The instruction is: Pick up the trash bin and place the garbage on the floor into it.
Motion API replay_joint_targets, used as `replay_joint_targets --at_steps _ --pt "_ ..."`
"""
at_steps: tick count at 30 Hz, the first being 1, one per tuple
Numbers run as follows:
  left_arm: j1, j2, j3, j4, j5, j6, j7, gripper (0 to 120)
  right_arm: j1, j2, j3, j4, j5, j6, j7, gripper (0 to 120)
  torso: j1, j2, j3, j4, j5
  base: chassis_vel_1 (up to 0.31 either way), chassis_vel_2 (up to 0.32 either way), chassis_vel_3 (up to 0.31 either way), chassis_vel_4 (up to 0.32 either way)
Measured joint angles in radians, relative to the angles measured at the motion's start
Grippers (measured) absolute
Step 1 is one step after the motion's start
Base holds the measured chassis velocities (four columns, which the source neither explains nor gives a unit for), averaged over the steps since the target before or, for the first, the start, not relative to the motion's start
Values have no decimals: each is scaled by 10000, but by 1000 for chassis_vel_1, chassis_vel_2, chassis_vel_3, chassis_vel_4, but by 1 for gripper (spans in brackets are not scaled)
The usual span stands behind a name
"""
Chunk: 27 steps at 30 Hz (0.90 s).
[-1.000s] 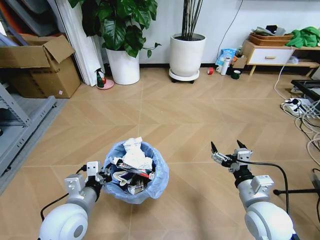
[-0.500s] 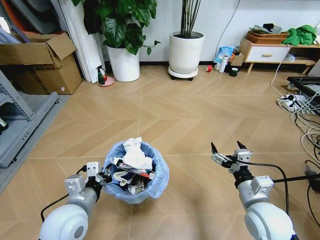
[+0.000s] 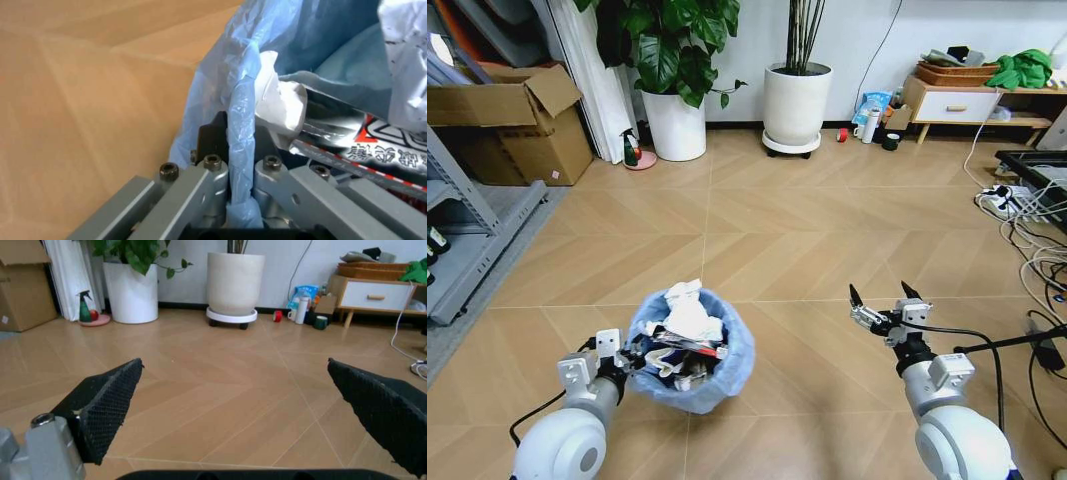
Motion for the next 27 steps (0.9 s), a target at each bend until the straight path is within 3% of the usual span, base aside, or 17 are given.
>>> replay_joint_targets --at_steps 5,13,27 --pt "-561 -148 -22 1112 -528 -236 -935 0 -3 50 -4 -58 -12 82 0 100 1 0 1 -2 -3 0 0 0 0" --pt "-1232 -270 52 2277 -813 -588 -1386 0 -18 65 53 -87 -7 130 10 100 1 0 0 -2 1 0 0 0 0" --pt "-1222 -316 -299 2935 -527 -765 -984 0 -29 54 110 -146 -15 213 26 100 0 0 -1 -1 2 0 0 0 0"
